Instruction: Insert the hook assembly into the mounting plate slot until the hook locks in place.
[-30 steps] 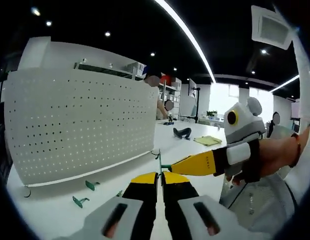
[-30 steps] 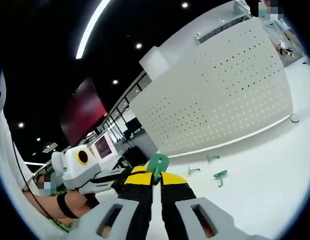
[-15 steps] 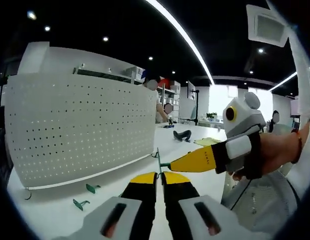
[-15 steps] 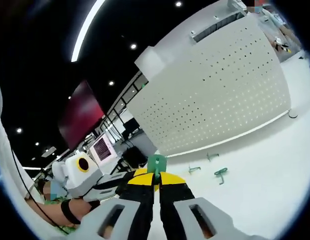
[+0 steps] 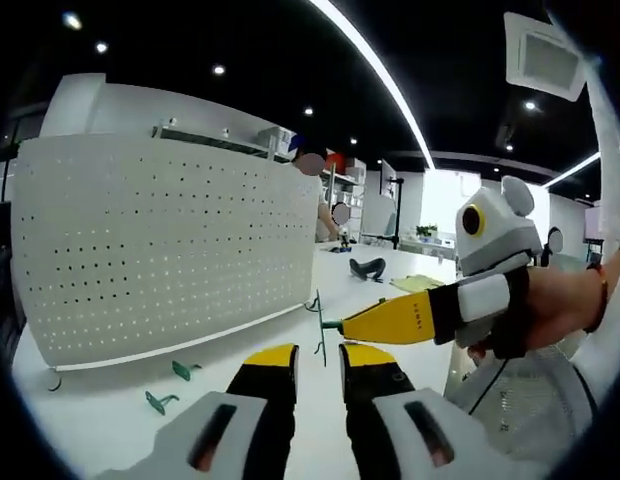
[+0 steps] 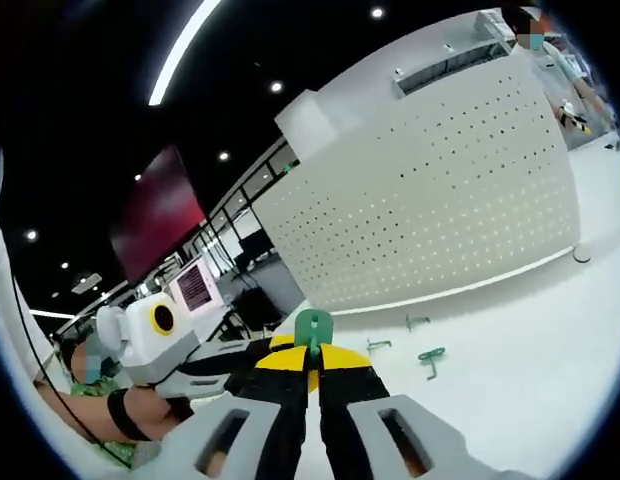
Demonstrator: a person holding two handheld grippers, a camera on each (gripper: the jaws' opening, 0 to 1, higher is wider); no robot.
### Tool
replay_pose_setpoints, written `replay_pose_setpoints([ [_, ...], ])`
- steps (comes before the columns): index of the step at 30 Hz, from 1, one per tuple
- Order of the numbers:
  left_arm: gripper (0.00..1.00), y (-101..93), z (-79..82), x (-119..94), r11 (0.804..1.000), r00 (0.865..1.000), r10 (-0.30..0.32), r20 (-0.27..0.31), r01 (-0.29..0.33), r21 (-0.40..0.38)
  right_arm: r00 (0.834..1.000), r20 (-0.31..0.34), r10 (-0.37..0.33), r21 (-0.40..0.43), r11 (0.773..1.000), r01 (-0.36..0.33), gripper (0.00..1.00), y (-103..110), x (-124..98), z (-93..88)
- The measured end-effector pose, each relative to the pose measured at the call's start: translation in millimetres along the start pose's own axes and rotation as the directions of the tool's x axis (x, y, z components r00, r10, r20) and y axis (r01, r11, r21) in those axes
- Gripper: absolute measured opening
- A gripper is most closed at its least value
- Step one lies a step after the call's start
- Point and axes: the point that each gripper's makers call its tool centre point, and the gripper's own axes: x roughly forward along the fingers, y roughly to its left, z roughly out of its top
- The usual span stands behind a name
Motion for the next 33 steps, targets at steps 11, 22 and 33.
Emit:
replay_pose_setpoints([
  [11, 0.23, 3.8, -1.8, -9.0, 1.0, 1.0, 0.014, -0.013, -0.014, 0.021, 0.999, 0.017, -0.031, -0.063, 0.998, 0.032, 0.01, -5.7, 1.6, 12.9],
  [22, 0.27, -1.3, -4.7, -17.1, 1.0, 1.0, -0.012, -0.02, 0.013, 0.018, 0.997, 0.034, -0.071, -0.188, 0.979, 0.076, 0.01, -11.2, 5.2, 27.4],
  [33, 0.36, -5.6, -13.2, -28.3, 0.999, 0.999, -0.038, -0.035, 0.039, 0.028, 0.989, 0.079, -0.124, -0.242, 0.96, 0.14, 0.01, -25.5, 4.5, 51.6],
])
